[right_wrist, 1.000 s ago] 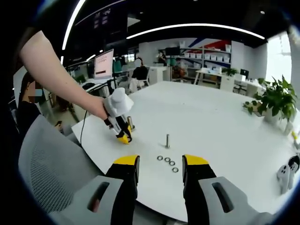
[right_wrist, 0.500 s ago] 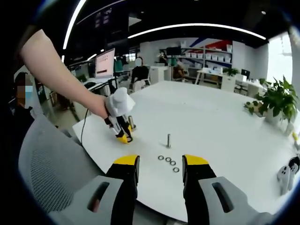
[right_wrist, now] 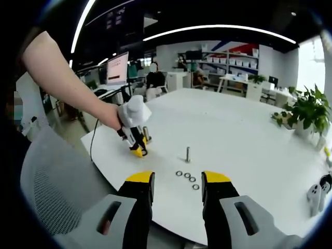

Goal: Place the washer onto the threaded stud by aligning its center hole with the stud, sliding it down to the base, and recovering from edge contact or off-axis alignment until the washer reaches the visible bottom stop.

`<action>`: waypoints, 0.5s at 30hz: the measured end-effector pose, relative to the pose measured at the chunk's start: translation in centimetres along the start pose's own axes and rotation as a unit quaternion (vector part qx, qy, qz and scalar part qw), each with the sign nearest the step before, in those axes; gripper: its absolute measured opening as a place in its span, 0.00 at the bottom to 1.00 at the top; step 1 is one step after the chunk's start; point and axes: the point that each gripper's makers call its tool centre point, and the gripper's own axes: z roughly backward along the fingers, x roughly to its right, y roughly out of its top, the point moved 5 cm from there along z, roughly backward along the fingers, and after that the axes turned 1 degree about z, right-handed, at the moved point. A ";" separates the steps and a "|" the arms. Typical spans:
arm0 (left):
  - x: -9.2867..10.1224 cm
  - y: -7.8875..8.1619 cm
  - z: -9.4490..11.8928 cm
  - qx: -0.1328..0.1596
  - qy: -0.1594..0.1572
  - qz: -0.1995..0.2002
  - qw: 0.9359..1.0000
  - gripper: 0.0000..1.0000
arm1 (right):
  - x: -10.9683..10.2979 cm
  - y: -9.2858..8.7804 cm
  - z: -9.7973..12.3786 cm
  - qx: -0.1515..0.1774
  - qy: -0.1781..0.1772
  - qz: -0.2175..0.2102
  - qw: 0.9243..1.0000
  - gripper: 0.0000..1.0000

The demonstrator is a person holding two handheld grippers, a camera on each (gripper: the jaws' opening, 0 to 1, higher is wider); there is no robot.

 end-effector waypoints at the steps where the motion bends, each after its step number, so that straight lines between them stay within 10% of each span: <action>1: 0.0 0.0 0.0 0.002 0.000 0.001 1.000 0.20 | 0.0 0.0 0.0 0.000 -0.001 0.000 1.000 0.38; 15: 0.1 -0.2 0.1 0.012 0.003 0.015 1.000 0.19 | 0.3 0.1 0.2 0.004 -0.011 -0.003 1.000 0.38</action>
